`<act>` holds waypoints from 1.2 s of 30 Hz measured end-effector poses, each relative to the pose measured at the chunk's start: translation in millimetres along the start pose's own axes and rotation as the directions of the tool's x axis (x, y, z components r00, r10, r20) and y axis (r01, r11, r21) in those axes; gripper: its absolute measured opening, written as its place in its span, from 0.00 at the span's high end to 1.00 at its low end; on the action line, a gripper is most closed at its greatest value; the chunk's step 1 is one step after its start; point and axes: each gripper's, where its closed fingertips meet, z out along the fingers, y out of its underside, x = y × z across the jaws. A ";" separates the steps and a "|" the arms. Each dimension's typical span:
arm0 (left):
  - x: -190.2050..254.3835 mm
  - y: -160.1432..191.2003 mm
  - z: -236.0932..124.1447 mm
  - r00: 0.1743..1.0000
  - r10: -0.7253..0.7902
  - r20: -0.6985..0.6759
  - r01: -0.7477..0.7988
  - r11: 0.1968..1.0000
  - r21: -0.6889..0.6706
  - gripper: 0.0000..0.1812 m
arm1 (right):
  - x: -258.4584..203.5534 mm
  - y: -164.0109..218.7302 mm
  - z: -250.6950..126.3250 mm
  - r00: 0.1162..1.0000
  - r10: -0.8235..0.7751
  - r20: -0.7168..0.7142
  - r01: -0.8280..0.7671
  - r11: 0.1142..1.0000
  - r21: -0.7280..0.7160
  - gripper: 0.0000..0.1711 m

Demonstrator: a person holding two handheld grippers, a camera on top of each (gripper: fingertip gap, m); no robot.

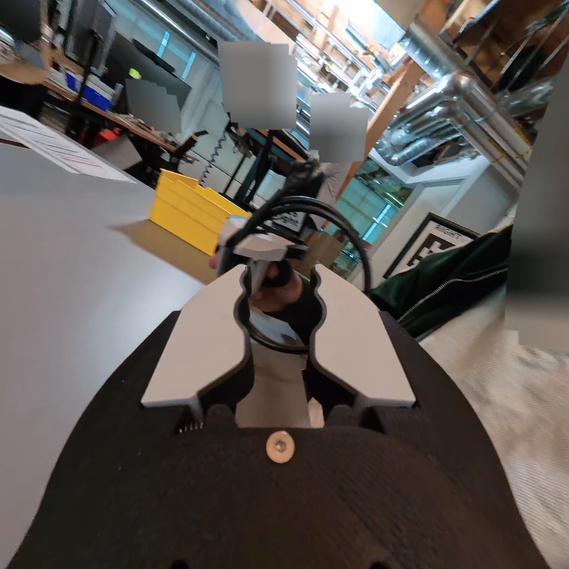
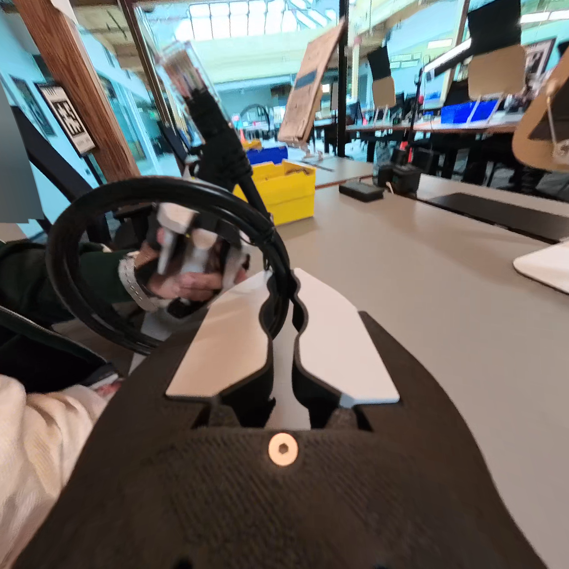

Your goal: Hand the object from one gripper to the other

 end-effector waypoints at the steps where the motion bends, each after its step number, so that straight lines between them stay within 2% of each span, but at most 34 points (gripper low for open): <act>1: 5.2 4.8 4.0 0.999 -0.011 -0.034 0.010 1.000 -0.023 0.81 | 6.1 5.6 -1.3 1.000 0.010 -0.006 -0.010 0.999 -0.035 0.96; 4: 25.2 27.6 18.0 0.990 -0.029 -0.139 0.008 0.989 -0.149 0.81 | 19.3 17.9 -5.1 0.996 0.091 -0.014 -0.092 0.991 -0.099 0.96; 7: 35.4 51.0 31.0 0.986 0.030 -0.164 -0.072 0.964 -0.255 0.81 | 22.2 20.5 -5.7 0.993 0.119 -0.022 -0.121 0.987 -0.109 0.96; 9: 40.3 57.3 37.0 0.982 0.077 -0.174 -0.123 0.955 -0.270 0.84 | 19.9 22.3 -4.0 0.994 0.108 -0.020 -0.110 0.986 -0.123 0.96; 12: 47.2 58.1 38.8 0.973 0.117 -0.200 -0.168 0.949 -0.265 0.96 | 17.2 26.9 -1.3 0.995 0.103 -0.014 -0.104 0.984 -0.147 0.96; 14: 46.7 58.1 37.8 0.972 0.129 -0.196 -0.180 0.946 -0.269 0.97 | 16.7 27.9 -0.6 0.992 0.123 -0.008 -0.122 0.981 -0.150 0.96; 18: 46.1 52.9 37.2 0.973 0.144 -0.180 -0.187 0.949 -0.252 0.97 | 16.8 28.6 1.9 0.987 0.159 -0.001 -0.158 0.978 -0.135 0.94; 21: 41.6 41.2 35.4 0.972 0.200 -0.127 -0.222 0.954 -0.203 0.97 | 23.2 25.8 3.4 0.979 0.202 -0.029 -0.204 0.975 -0.089 0.74; 23: 35.9 29.8 30.0 0.975 0.202 -0.088 -0.214 0.965 -0.154 0.97 | 30.1 23.0 1.5 0.975 0.212 -0.060 -0.216 0.975 -0.055 0.70; 28: 16.7 -3.7 5.0 0.985 0.173 0.016 -0.173 0.985 -0.002 0.97 | 36.5 15.2 -3.4 0.967 0.244 -0.077 -0.244 0.970 0.005 0.70; 31: 9.7 -12.0 -5.9 0.980 0.189 0.061 -0.191 0.981 0.018 0.97 | 34.7 16.0 -2.0 0.969 0.236 -0.075 -0.237 0.972 -0.001 0.70; 36: 10.2 -15.9 -9.3 0.986 0.162 0.043 -0.164 0.985 0.051 0.97 | 30.6 18.7 0.9 0.975 0.211 -0.072 -0.213 0.977 -0.024 0.70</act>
